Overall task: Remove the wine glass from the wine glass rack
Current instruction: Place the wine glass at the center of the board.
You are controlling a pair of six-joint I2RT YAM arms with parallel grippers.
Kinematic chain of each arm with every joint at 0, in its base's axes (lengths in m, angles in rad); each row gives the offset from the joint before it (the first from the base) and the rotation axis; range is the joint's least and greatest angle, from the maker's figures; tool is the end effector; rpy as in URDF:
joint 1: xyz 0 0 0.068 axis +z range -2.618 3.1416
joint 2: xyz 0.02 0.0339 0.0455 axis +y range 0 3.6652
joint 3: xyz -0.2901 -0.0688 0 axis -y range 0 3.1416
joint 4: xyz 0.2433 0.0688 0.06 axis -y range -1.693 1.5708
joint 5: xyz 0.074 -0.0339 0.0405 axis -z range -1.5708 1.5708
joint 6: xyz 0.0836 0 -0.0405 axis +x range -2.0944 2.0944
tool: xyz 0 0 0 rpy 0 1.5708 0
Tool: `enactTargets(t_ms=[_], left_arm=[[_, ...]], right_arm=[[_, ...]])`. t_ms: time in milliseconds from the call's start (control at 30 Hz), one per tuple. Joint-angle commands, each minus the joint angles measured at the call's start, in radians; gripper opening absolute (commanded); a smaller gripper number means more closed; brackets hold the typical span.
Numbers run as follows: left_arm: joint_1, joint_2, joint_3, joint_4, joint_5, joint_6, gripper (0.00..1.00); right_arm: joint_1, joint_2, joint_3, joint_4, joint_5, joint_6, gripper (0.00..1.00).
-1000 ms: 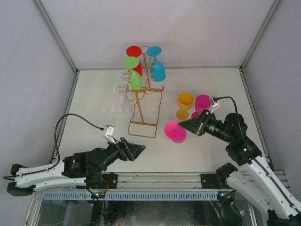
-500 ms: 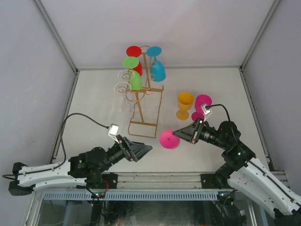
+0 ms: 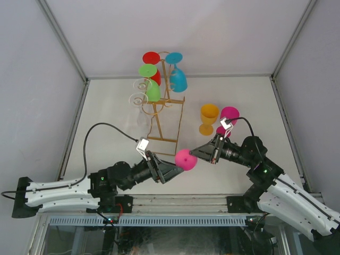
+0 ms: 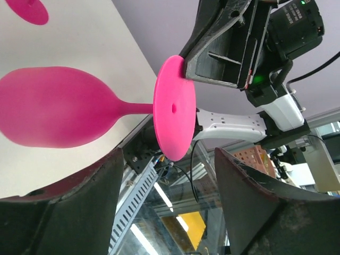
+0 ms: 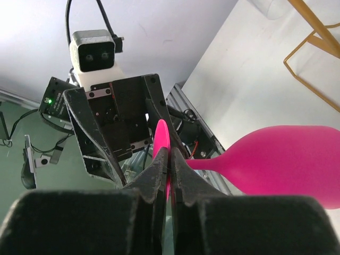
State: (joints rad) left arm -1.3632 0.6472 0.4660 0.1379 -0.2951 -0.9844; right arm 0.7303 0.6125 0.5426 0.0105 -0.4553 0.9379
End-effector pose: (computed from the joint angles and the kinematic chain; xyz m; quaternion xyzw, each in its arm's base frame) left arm 0.0635 -0.1834 0.2969 0.0346 0.7208 -0.5899 0.3624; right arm 0.1083 0.1464 0.3143 -0.0805 0.7212 0.6052 0.3272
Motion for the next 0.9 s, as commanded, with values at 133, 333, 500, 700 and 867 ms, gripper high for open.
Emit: enactTargets(t_ms=[133, 333, 500, 700, 867], left_arm=[[0.02, 0.043, 0.04, 0.138, 0.135, -0.018, 0.67], [0.024, 0.07, 0.046, 0.157, 0.164, -0.026, 0.56], [0.027, 0.07, 0.037, 0.18, 0.18, -0.034, 0.5], [0.037, 0.064, 0.019, 0.208, 0.183, -0.05, 0.46], [0.041, 0.069, 0.019, 0.212, 0.189, -0.055, 0.38]], right_arm=[[0.025, -0.003, 0.011, 0.105, -0.047, -0.025, 0.0], [0.032, -0.001, 0.012, 0.105, -0.047, -0.033, 0.0], [0.034, -0.002, 0.011, 0.104, -0.048, -0.037, 0.0], [0.038, -0.001, 0.012, 0.122, -0.065, -0.04, 0.0], [0.04, -0.001, 0.011, 0.125, -0.069, -0.043, 0.0]])
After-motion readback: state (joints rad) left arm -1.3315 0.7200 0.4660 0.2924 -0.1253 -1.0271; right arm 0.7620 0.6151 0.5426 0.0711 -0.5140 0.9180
